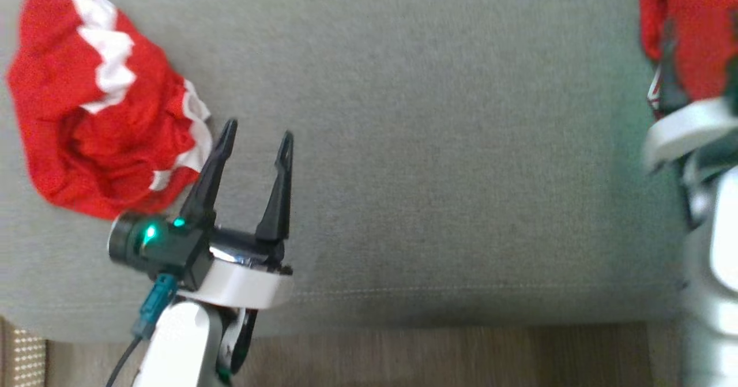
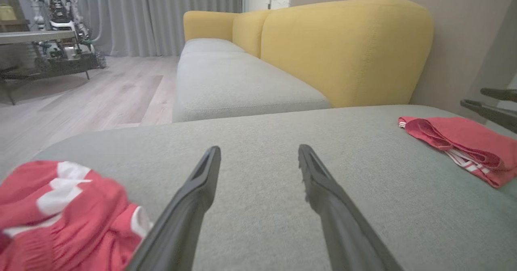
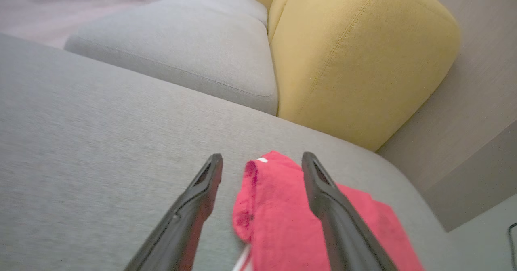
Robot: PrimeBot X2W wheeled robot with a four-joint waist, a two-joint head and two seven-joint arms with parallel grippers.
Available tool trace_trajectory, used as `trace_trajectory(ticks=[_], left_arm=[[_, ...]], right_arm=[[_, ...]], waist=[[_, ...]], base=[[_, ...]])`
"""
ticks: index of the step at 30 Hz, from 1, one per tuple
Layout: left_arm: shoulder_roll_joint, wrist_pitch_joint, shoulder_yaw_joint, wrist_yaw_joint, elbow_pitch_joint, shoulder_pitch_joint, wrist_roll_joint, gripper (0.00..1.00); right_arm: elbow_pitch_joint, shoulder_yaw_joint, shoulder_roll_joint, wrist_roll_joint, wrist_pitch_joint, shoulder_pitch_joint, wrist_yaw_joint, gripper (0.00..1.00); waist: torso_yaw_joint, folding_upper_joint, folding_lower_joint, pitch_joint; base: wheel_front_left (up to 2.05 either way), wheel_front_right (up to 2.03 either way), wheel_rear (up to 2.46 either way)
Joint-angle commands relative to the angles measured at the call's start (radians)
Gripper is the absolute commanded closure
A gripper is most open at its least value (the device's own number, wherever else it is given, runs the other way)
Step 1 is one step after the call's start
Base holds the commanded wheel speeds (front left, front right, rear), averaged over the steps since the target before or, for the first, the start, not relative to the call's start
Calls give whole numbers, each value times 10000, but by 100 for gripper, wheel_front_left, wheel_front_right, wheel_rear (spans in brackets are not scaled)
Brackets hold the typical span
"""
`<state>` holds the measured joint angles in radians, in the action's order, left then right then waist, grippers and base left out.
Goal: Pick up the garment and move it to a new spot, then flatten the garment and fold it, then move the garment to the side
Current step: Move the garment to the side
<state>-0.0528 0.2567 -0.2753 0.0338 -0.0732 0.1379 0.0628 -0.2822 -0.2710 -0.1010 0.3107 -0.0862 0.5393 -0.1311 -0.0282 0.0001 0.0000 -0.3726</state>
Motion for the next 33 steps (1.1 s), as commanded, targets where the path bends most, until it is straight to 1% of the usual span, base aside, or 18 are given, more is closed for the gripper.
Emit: trace_trajectory(ticks=[1,4,6,8,11,15,20,27,33], left_arm=[[-6,51,396,-71,-189,-63,98,0],[7,51,573,-192,136,-378,266,0],[13,51,694,-258,346,-576,372,0],[16,51,808,-317,508,-753,395,0],[20,51,972,-334,681,-998,373,0],[22,51,1094,-214,805,-1356,320,0],[24,51,1098,-136,928,-1831,207,0],[25,51,1208,-277,1214,-2153,319,0],[25,51,1286,-319,1338,-2275,348,0]], right_arm=[[102,346,107,-238,-412,-119,4,0],[-646,726,338,-830,-1288,-696,4,0],[-1040,952,416,-1234,-1599,-1048,4,0],[-1186,1194,463,-1603,-1723,-1384,4,0],[-447,1438,496,-2203,-1748,-1927,4,0],[679,1755,503,-3002,-1752,-3001,4,0],[1519,1822,505,-3628,-1754,-4270,4,0],[1920,1886,506,-4132,-1755,-5334,4,0],[1943,1837,506,-4322,-1755,-5664,4,0]], waist=[[-511,-1,0,931],[-716,-1,0,1570],[-818,-1,0,1957],[-883,-1,0,2283],[-957,-1,0,2693],[-1030,-1,0,3206],[-1042,-1,0,3753],[-955,-1,0,4053],[-887,-1,0,4173]], base=[[0,0,0],[0,0,0],[0,0,0],[0,0,0],[0,0,0],[0,0,0],[0,0,0],[0,0,0],[0,0,0]])
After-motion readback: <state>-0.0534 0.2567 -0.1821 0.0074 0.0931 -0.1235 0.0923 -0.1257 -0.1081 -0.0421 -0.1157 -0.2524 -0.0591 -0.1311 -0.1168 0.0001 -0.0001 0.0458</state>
